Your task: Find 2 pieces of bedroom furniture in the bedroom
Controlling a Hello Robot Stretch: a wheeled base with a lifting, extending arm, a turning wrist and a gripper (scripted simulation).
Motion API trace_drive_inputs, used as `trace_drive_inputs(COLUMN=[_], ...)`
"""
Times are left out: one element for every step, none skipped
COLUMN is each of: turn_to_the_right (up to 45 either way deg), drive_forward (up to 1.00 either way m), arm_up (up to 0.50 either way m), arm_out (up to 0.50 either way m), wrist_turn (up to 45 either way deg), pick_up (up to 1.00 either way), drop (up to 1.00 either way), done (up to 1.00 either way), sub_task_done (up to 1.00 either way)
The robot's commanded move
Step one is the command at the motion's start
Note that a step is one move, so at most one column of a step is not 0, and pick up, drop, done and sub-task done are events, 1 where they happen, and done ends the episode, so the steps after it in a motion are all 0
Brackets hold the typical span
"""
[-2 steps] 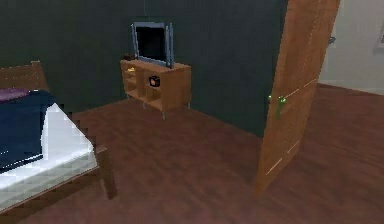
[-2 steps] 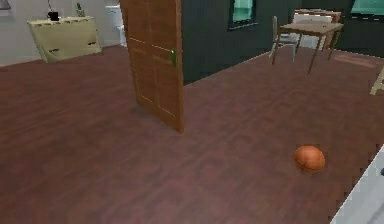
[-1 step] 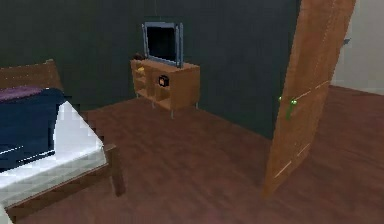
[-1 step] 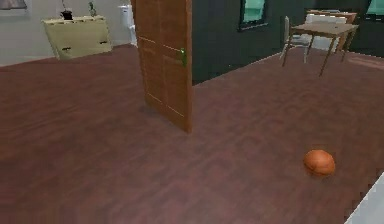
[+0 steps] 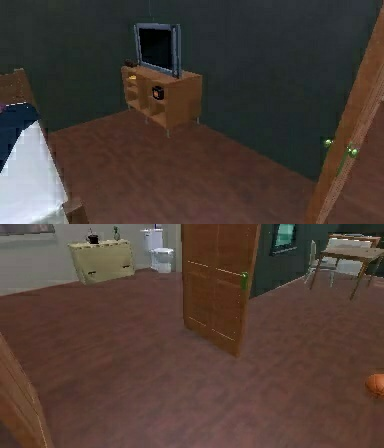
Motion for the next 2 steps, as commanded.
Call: trace_drive_inputs(turn_to_the_right=[-45.0, -12.0], drive_forward=[0.0, 0.0], arm_up=[0.0, 0.0], arm_out=[0.0, 0.0], wrist_turn=[0.0, 0.0], pick_up=[0.0, 0.0], drop=[0.0, 0.0], done=[0.0, 0.0], sub_task_done=[0.0, 0.0])
